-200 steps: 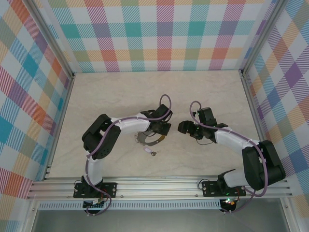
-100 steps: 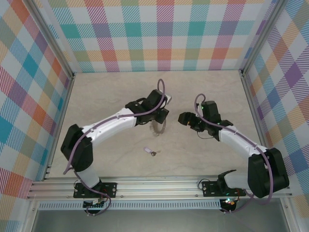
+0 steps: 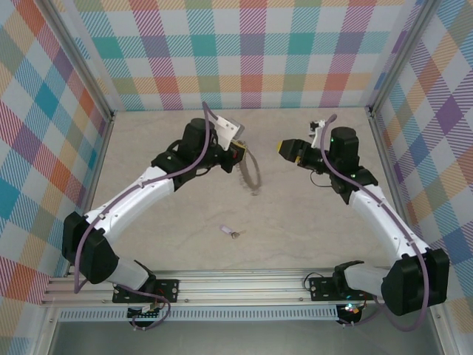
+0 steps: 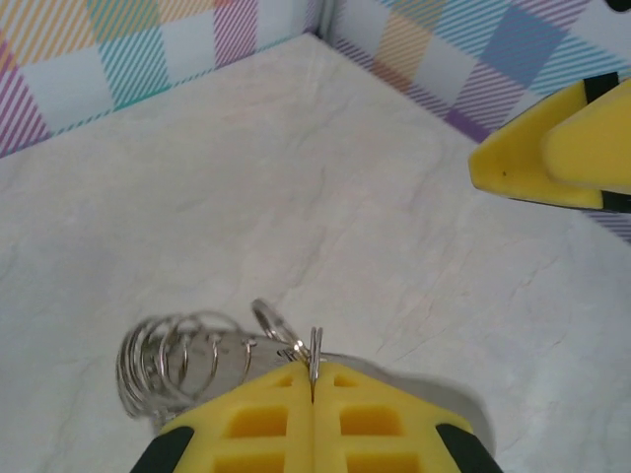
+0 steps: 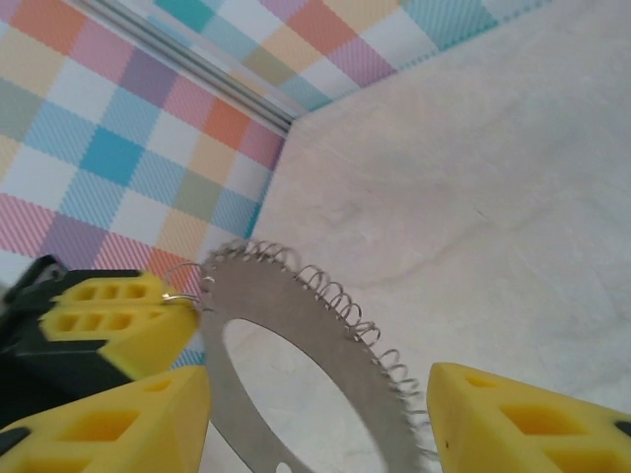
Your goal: Put the keys on the keyring
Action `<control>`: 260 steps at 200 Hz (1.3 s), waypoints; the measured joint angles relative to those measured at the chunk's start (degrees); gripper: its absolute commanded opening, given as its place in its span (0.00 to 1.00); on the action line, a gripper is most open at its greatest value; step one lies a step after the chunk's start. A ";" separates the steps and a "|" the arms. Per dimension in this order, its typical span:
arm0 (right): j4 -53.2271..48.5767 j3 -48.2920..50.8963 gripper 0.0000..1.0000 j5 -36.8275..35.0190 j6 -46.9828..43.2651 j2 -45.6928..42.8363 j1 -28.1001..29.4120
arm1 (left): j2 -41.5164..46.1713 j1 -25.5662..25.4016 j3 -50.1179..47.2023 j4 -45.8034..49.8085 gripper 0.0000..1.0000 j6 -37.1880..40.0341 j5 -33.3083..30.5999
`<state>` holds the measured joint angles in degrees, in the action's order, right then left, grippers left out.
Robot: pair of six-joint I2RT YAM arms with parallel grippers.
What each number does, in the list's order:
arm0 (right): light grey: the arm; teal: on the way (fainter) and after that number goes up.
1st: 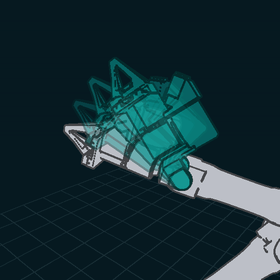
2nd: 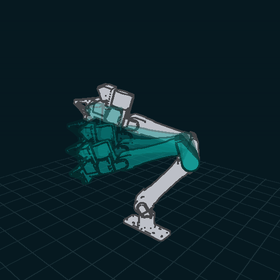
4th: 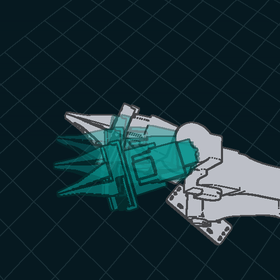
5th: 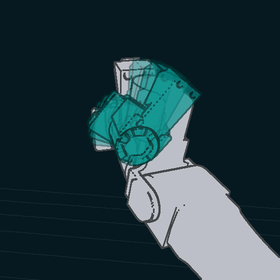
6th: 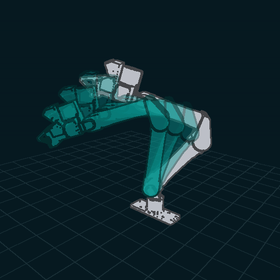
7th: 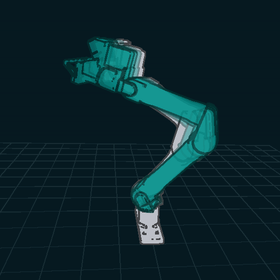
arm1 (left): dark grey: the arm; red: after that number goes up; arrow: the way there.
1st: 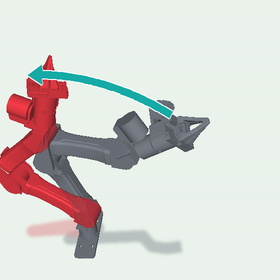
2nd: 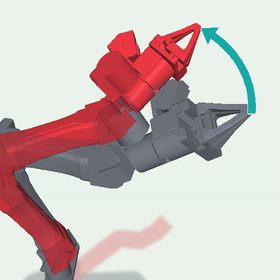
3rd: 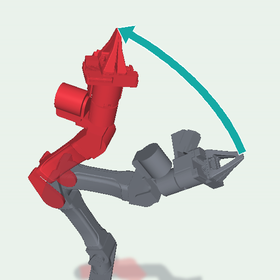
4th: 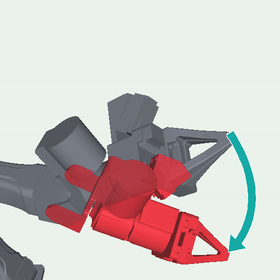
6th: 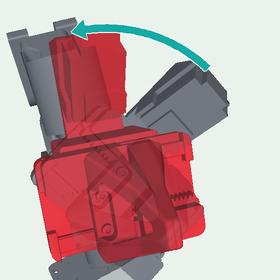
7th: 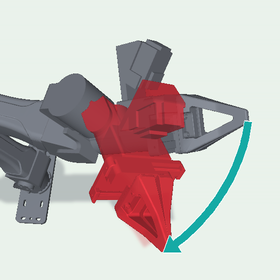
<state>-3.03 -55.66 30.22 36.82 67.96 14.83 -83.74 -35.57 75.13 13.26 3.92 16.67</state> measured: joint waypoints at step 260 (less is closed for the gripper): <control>28.46 4.15 0.34 17.46 9.14 2.49 5.01 | 0.68 4.35 -2.19 -16.46 0.00 -9.73 33.44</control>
<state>25.43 -51.51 47.68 45.95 70.46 19.84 -83.07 -31.22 72.95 -3.20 -5.80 50.11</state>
